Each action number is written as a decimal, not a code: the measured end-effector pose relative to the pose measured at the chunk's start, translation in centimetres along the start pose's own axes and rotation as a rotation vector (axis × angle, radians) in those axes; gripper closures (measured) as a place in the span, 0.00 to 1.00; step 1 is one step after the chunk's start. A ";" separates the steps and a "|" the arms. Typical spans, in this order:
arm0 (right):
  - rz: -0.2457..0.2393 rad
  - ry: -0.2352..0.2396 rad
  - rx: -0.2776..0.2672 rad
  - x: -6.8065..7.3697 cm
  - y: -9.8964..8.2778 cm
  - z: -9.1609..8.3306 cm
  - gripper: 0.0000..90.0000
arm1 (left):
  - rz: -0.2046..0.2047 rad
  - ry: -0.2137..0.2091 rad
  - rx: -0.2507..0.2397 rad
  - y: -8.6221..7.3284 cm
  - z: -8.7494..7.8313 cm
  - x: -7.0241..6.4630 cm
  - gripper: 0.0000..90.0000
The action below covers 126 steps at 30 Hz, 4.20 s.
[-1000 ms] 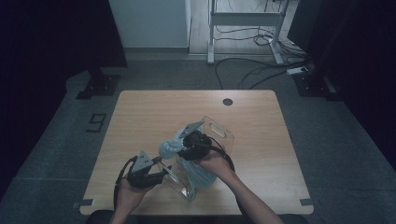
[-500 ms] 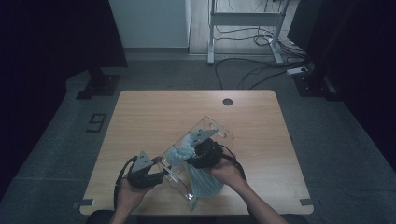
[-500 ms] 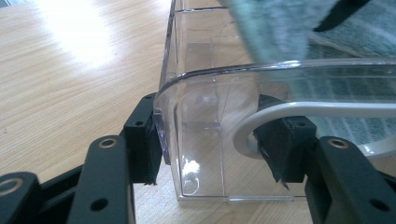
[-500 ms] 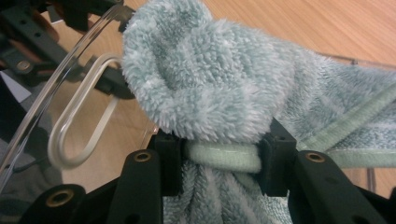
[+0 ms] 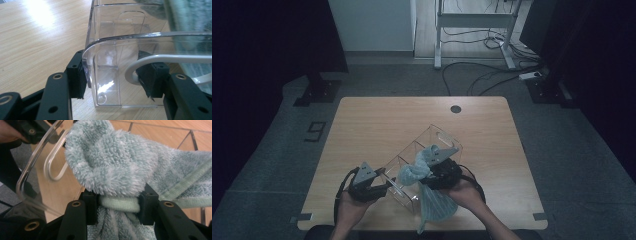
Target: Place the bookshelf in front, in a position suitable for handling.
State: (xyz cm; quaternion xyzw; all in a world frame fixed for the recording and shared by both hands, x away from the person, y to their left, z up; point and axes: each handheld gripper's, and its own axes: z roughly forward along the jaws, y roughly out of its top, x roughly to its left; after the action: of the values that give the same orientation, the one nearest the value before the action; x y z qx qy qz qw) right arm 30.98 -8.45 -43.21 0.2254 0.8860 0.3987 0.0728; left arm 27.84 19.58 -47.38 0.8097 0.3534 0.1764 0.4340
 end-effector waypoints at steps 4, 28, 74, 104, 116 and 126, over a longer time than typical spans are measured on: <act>0.008 0.007 0.004 0.1 -0.9 -0.5 0.65 | -0.001 0.002 0.000 0.0 0.0 0.0 0.50; 0.084 0.020 0.049 -0.8 -5.3 2.0 0.65 | -0.014 0.021 -0.004 0.1 0.3 0.0 0.50; 0.066 -0.059 0.172 -1.7 -7.0 4.6 0.64 | 0.000 0.026 -0.051 -0.2 -0.2 0.5 0.49; -0.009 0.044 -0.056 1.3 1.2 -5.4 0.64 | -0.030 0.006 -0.058 -0.3 0.1 1.0 0.50; -0.068 0.083 -0.031 1.8 7.4 -2.3 0.64 | 0.000 -0.007 -0.056 -0.4 -0.5 1.3 0.45; -0.062 0.122 -0.010 1.9 10.1 -0.1 0.64 | 0.000 -0.053 -0.038 -1.2 -3.2 3.6 0.35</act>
State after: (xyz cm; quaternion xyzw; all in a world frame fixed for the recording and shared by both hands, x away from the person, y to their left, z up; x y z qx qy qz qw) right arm 32.72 -1.80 -35.57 0.1727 0.8934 0.4134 0.0322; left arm 27.92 24.44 -46.66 0.8059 0.3382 0.1613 0.4585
